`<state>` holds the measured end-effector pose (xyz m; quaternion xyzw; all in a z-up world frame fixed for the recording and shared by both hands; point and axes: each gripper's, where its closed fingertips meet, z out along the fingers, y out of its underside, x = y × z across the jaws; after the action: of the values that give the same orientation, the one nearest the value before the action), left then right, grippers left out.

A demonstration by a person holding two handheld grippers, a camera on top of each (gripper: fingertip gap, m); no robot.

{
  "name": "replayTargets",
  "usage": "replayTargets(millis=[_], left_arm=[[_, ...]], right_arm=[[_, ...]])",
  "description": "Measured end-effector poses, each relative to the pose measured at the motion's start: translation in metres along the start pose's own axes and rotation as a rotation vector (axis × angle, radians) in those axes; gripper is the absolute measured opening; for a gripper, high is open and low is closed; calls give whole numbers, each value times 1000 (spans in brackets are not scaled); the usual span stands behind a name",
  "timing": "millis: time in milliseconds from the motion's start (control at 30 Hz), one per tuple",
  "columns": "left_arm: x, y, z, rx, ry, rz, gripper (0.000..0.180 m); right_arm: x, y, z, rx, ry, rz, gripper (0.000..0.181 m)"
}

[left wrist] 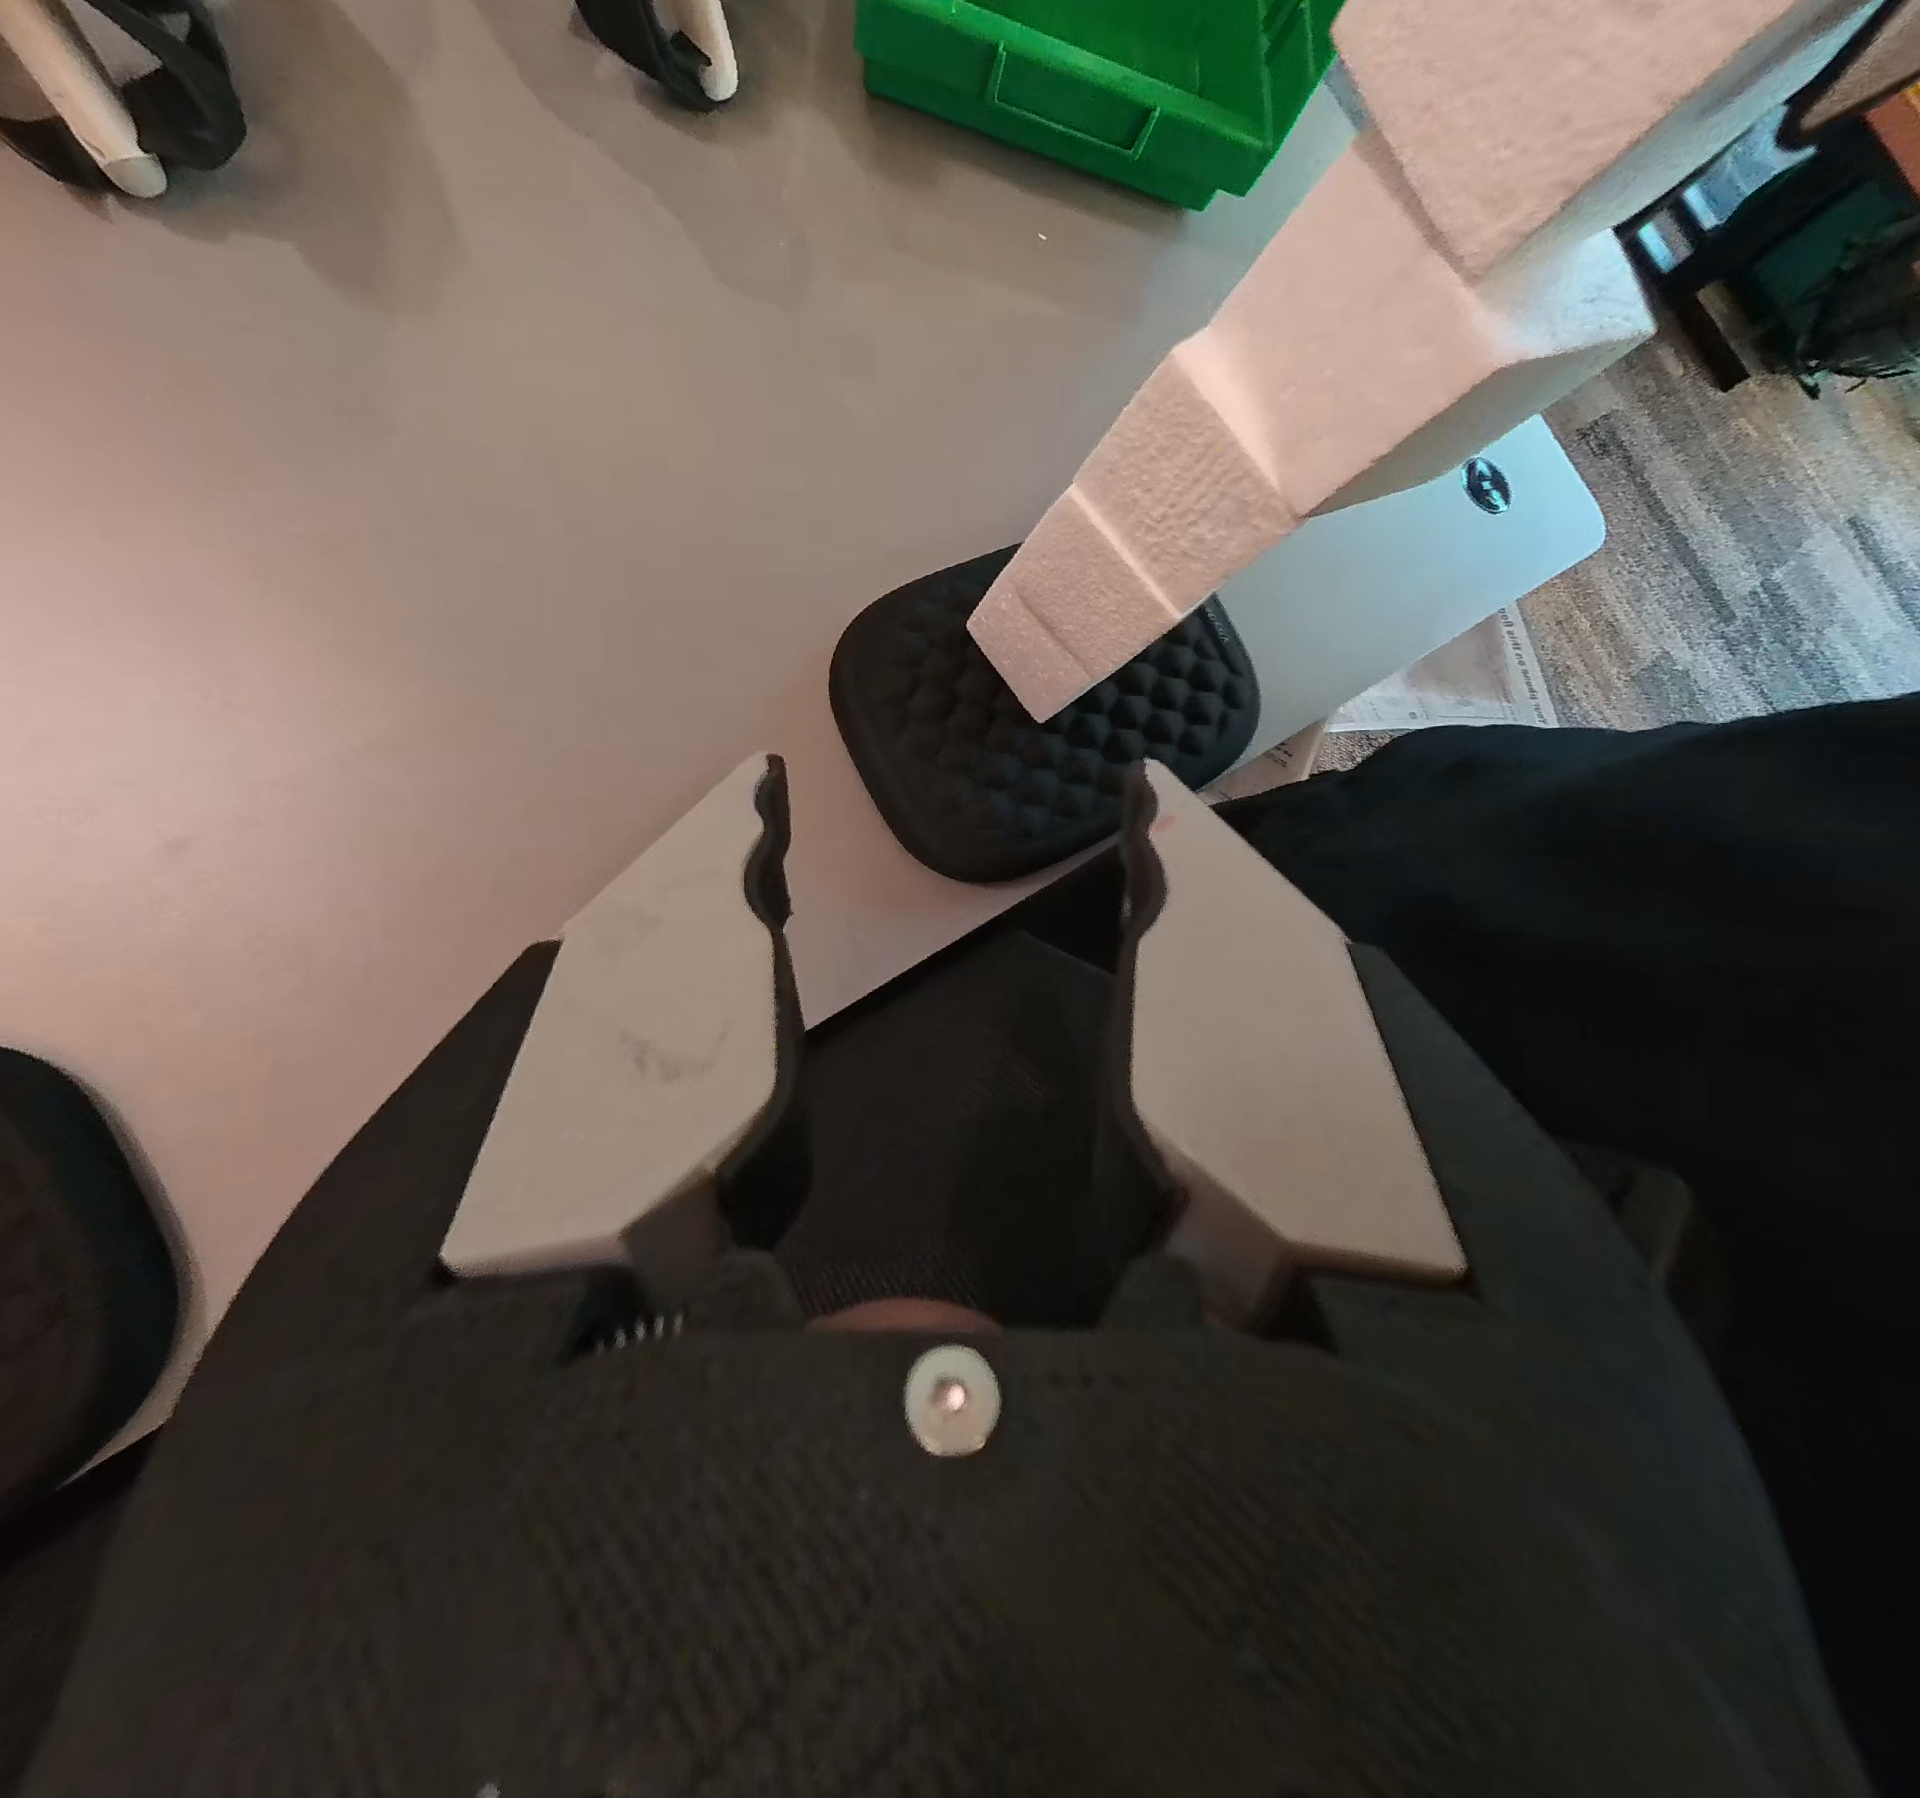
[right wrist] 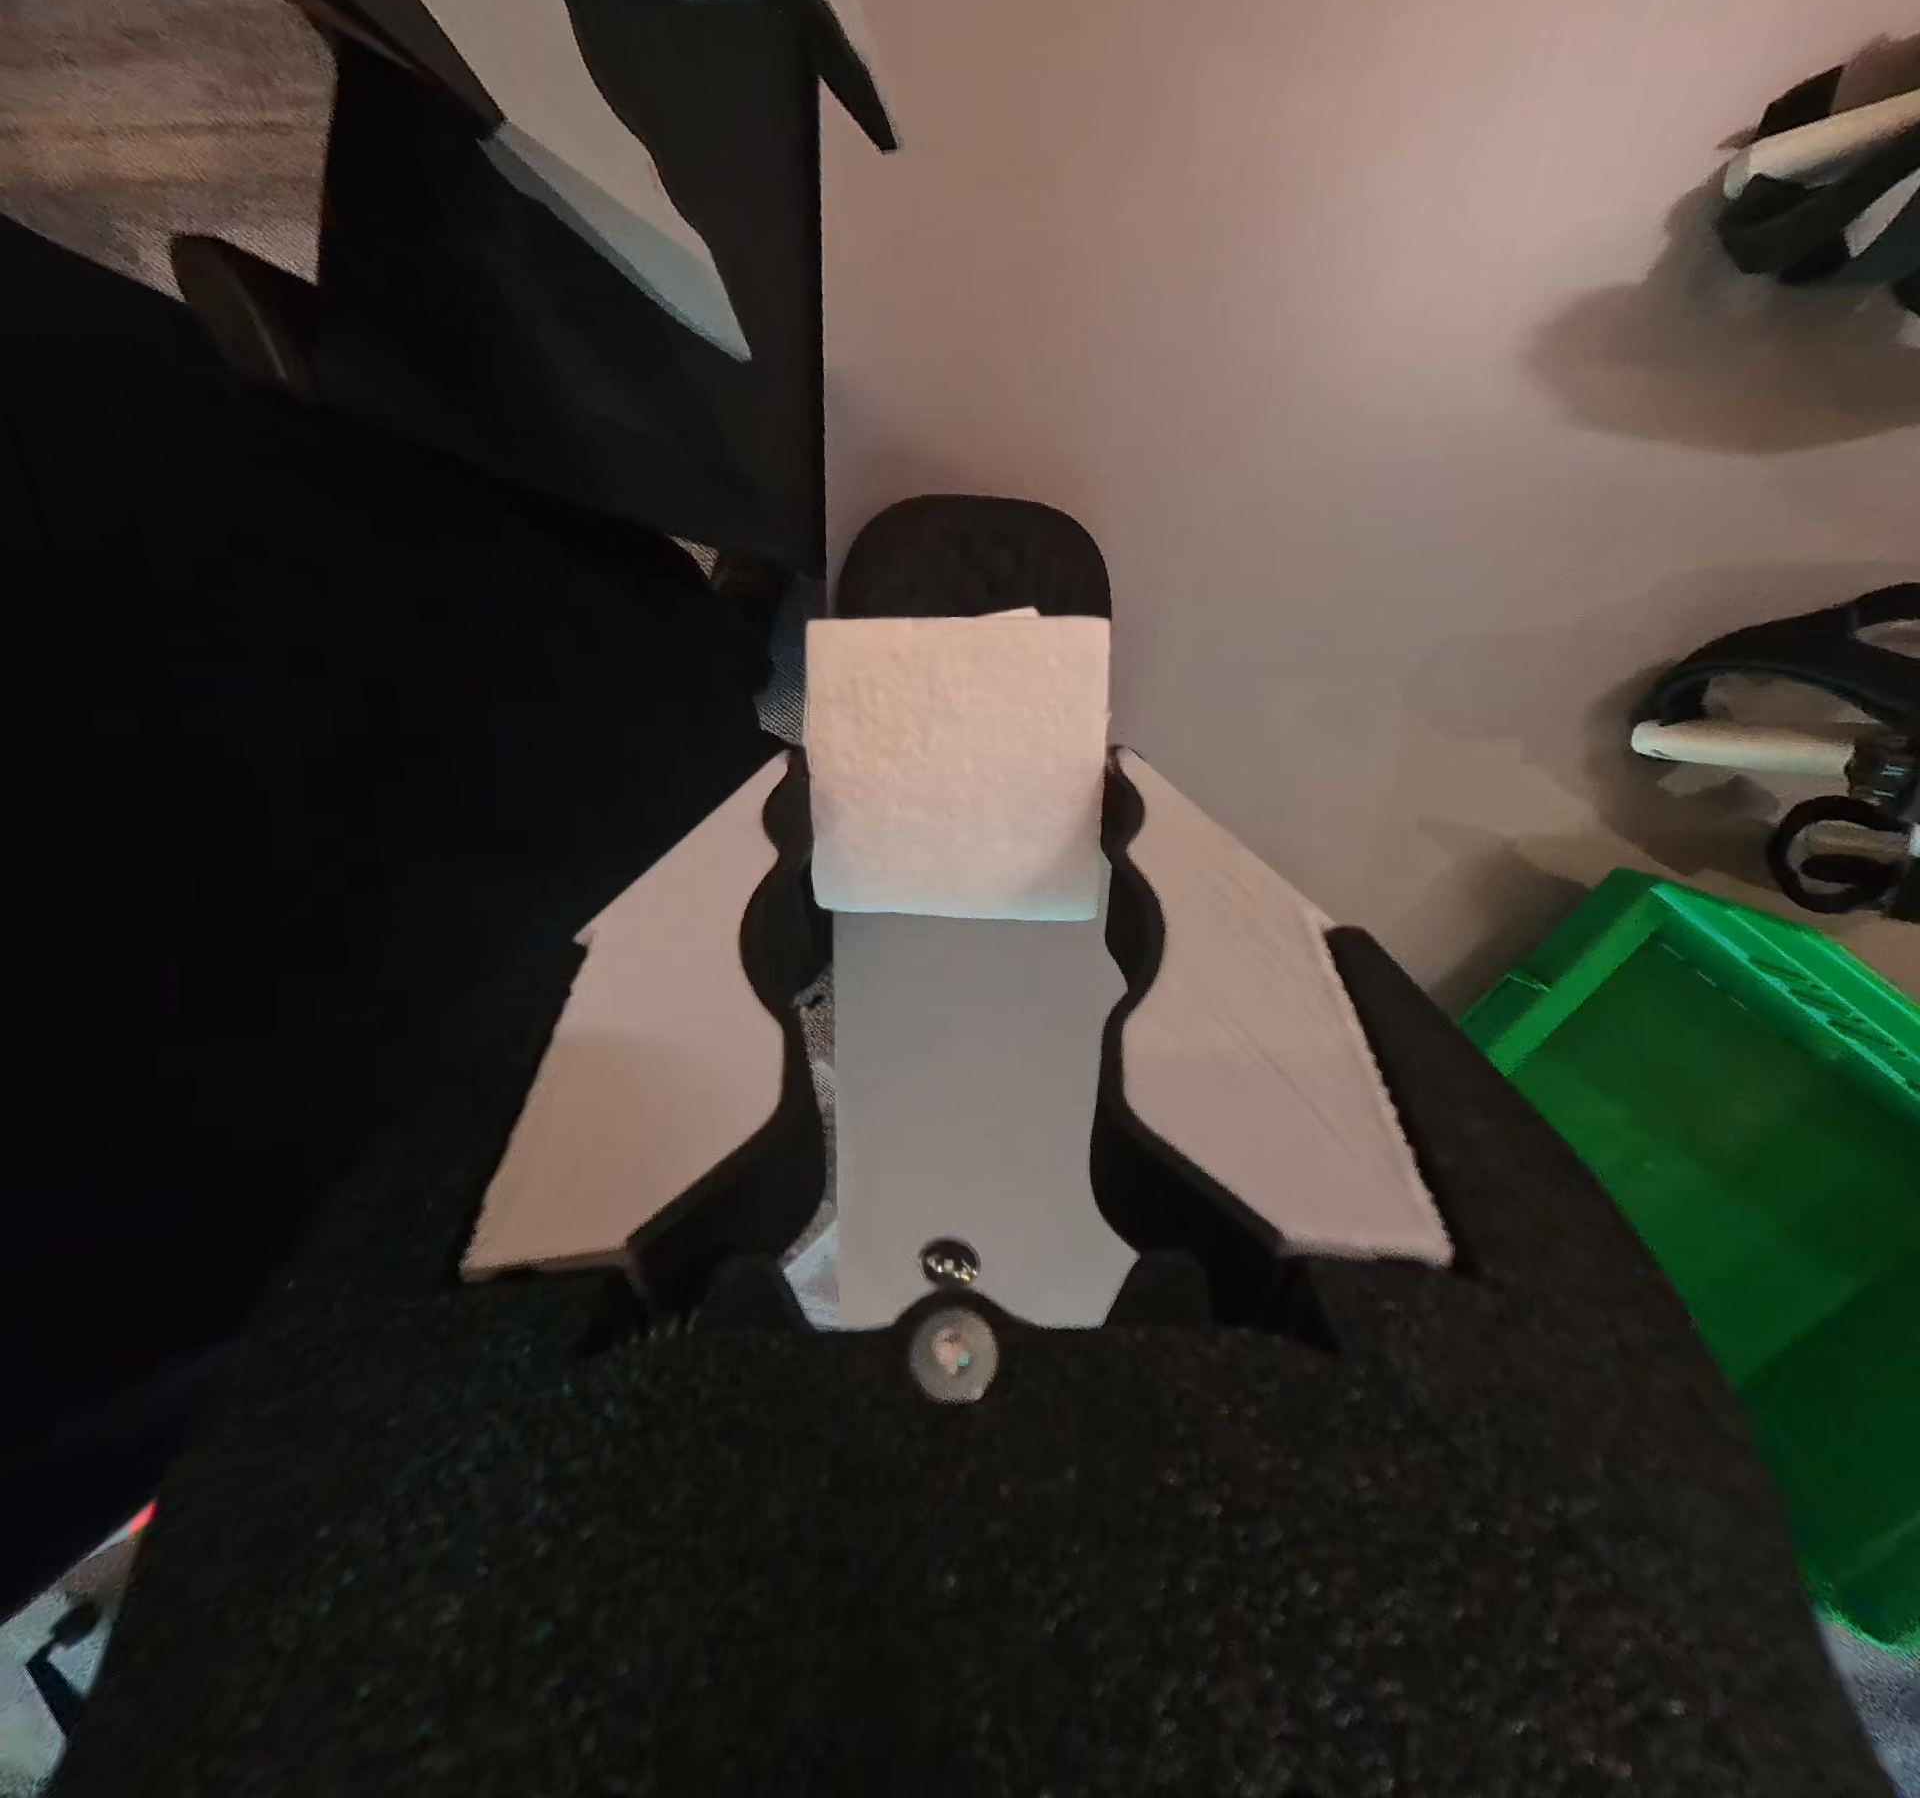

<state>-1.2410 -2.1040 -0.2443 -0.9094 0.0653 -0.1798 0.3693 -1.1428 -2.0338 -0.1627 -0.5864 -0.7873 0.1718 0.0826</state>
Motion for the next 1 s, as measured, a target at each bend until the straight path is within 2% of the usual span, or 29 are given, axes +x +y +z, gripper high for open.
replayTargets(millis=[300,600,667,800,1000], left_arm=[[0,0,-1,7,8,-4,62],[0,0,-1,10,6,-10,62],[0,0,-1,9,5,-10,62],[-1,0,-1,7,4,-12,62],[-1,0,-1,7,6,-14,62]], right_arm=[[-4,-8,-4,26,-46,25,55],[-2,3,11,-32,-26,16,59],[0,2,11,-20,-23,30,63],[1,1,6,23,-17,71,84],[4,16,7,61,18,95,84]])
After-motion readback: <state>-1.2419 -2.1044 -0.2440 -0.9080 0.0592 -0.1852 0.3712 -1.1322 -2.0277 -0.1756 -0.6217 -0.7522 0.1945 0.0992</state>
